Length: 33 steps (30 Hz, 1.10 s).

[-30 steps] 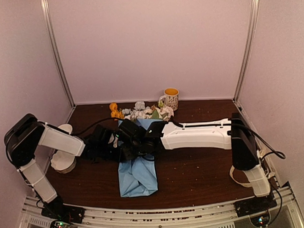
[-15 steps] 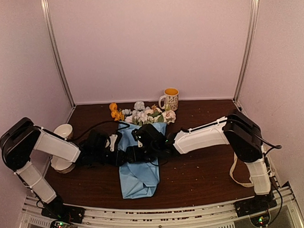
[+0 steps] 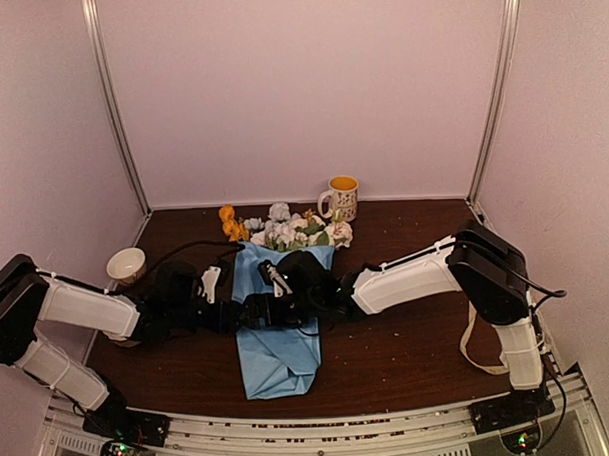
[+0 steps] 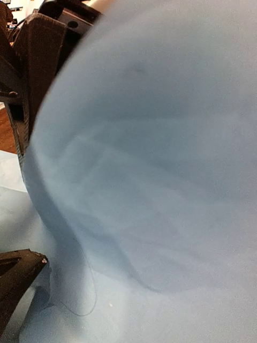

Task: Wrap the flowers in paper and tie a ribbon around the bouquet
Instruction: Fold the two-thirds-folded wrapping paper at the center of the board.

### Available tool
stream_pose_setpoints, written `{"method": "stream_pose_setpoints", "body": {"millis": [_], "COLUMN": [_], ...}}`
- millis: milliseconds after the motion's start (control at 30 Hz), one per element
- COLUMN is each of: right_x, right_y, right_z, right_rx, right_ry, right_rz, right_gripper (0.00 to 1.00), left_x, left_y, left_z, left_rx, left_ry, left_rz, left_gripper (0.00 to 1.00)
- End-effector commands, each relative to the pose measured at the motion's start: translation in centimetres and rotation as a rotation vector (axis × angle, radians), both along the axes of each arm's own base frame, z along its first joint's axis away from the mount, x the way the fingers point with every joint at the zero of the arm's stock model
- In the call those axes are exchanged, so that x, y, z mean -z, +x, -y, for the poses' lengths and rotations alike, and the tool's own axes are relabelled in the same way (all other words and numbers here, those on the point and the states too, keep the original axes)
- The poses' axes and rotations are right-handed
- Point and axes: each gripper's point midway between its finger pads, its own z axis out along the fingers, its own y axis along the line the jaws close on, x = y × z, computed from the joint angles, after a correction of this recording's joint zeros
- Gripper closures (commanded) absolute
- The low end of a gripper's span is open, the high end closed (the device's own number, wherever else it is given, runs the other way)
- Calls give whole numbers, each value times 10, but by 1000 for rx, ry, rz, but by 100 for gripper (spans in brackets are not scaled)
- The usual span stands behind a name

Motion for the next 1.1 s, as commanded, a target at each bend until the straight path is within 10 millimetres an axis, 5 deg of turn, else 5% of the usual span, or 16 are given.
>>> {"method": "stream_pose_setpoints", "body": {"millis": [0, 333, 633, 833, 1067], "right_x": [-12, -13, -12, -10, -7], "right_y": [21, 22, 23, 26, 28], "right_z": [1, 5, 4, 7, 7], "right_rx": [82, 89, 92, 108, 115], "right_ry": [73, 86, 101, 100, 117], "right_rz": [7, 3, -1, -2, -9], "right_gripper": [5, 5, 5, 5, 5], "left_x": [-22, -54, -23, -19, -26], "left_y": [-16, -30, -31, -6, -2], "left_z": [24, 37, 25, 44, 53], "left_rx": [144, 298, 288, 278, 317], "left_ry": [-132, -240, -120, -131, -156], "left_rz": [45, 136, 127, 102, 137], "left_gripper": [30, 21, 11, 23, 41]}}
